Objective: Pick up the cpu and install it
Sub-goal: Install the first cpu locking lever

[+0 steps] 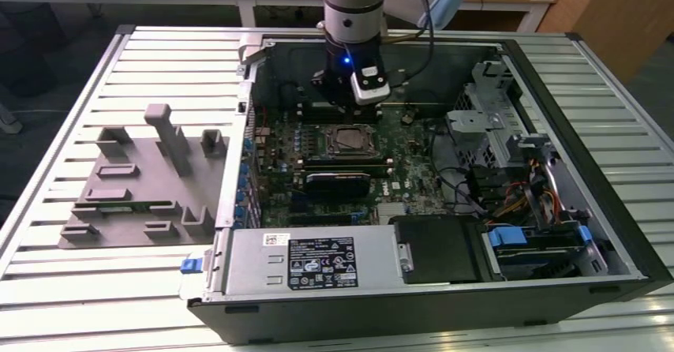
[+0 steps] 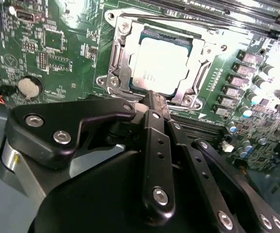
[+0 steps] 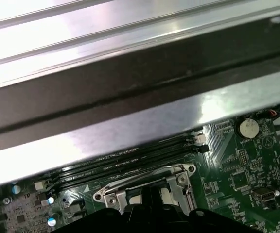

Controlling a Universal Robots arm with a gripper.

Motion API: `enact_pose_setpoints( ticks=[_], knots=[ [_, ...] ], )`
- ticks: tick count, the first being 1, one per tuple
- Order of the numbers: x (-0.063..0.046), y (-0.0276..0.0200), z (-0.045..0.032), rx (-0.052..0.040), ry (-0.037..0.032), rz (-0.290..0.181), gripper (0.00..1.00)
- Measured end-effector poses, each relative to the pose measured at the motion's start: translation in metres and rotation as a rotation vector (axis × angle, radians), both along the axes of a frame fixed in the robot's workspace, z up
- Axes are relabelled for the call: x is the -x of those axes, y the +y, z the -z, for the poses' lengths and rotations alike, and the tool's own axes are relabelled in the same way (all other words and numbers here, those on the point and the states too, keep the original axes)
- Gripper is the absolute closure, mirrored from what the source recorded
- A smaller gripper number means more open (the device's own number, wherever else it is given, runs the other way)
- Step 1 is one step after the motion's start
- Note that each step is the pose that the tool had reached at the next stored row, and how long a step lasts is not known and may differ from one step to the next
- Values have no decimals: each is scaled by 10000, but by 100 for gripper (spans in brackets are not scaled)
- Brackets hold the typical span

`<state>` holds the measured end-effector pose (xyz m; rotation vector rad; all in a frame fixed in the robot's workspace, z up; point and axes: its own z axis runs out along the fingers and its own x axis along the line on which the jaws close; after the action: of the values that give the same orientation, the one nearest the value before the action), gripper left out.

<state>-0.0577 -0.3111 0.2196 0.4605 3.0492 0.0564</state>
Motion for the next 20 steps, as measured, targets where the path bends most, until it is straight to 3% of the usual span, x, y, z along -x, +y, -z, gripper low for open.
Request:
enact_pose_setpoints(
  ticks=[12,20],
  knots=[
    [-2,-8,18,8,57,-1266,89],
    [-1,-129,22,10,58,-1309,89]
  ],
)
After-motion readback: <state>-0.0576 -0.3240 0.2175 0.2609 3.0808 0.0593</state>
